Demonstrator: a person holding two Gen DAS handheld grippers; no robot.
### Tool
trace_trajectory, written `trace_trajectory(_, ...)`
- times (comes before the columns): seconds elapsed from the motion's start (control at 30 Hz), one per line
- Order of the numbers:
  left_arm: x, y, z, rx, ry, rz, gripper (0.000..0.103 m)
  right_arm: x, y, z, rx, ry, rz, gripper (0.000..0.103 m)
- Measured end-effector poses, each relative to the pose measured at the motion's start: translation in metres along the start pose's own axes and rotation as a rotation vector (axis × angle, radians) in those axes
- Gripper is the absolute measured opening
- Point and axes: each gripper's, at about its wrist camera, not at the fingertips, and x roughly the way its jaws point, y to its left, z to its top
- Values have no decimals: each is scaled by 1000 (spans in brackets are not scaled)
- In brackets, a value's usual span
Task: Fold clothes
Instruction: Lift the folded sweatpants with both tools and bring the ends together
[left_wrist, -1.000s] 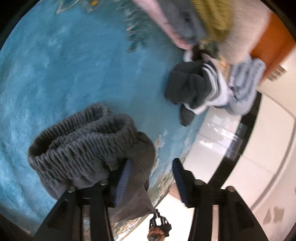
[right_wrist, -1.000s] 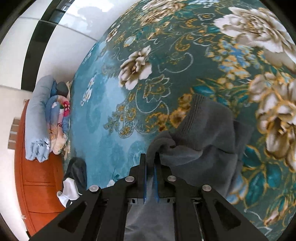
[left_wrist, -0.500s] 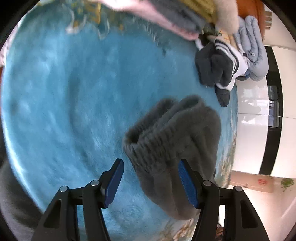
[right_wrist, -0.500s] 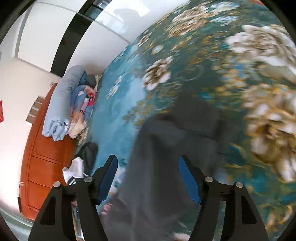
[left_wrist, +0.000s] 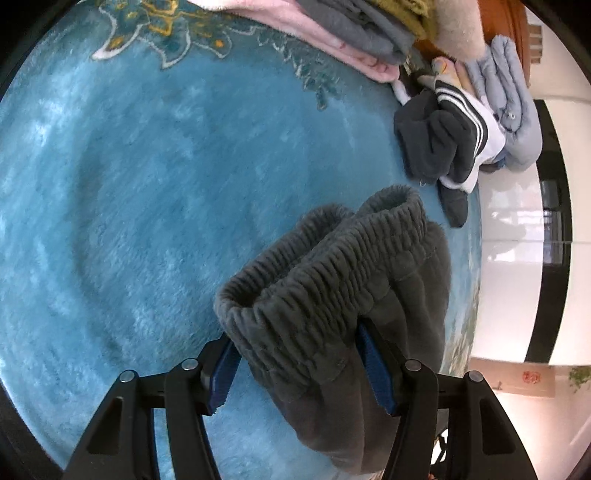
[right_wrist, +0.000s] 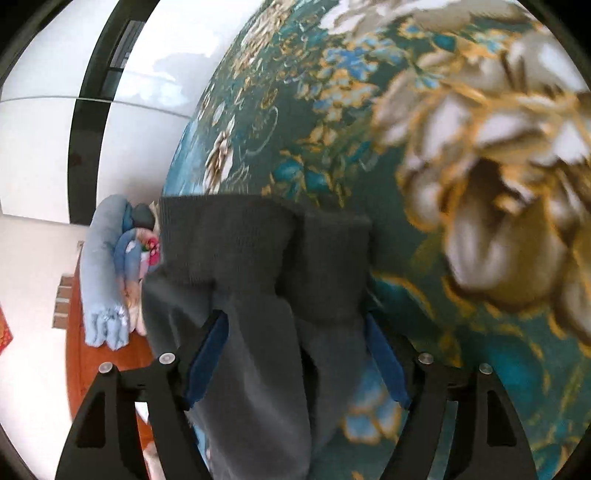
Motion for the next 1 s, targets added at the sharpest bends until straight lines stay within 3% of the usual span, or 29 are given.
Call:
trace_trajectory(0.07,-1,-5,1,7,-8,23,59,6,8,3,-8,-18,-26,76)
trace_trajectory(0.13,-3,-11,2,18,-18,51,51,9,15,4,-7,-8,-46,43)
trace_trajectory(0.2,-11,-19,4,13,-39,54,41,8,26,4,-15,-2,-53,36)
trace_trajectory(0.27,-22,-30,8,10,-61,43,34,2,37,4,-24,-4,-28,33)
trace_trajectory(0.43,-79,-65,10,73,-56,-98,33,-66,71,4,-96,-63,229,30)
trace_trajectory(0.5,-93,-66,10,127,-66,-101,34,-102,81,-1,-140,-98,326,30)
trace_trajectory(0.53,-92,-59,10,138,-60,-82,36,-112,73,-4,-144,-107,329,30)
trace_trajectory(0.57,-81,-49,10,139,-37,-44,37,-119,63,-7,-148,-110,319,31)
trace_trajectory(0.67,-33,-6,10,15,65,72,37,-91,7,-18,-119,-7,74,32)
trace_trajectory(0.77,-20,20,5,-47,75,64,37,-68,-60,-31,102,42,-5,32)
trace_trajectory(0.8,-23,21,4,-47,74,45,37,-69,-70,-36,131,21,31,32)
trace_trajectory(1.0,-32,12,4,8,77,60,37,-74,-40,-34,29,7,-19,32)
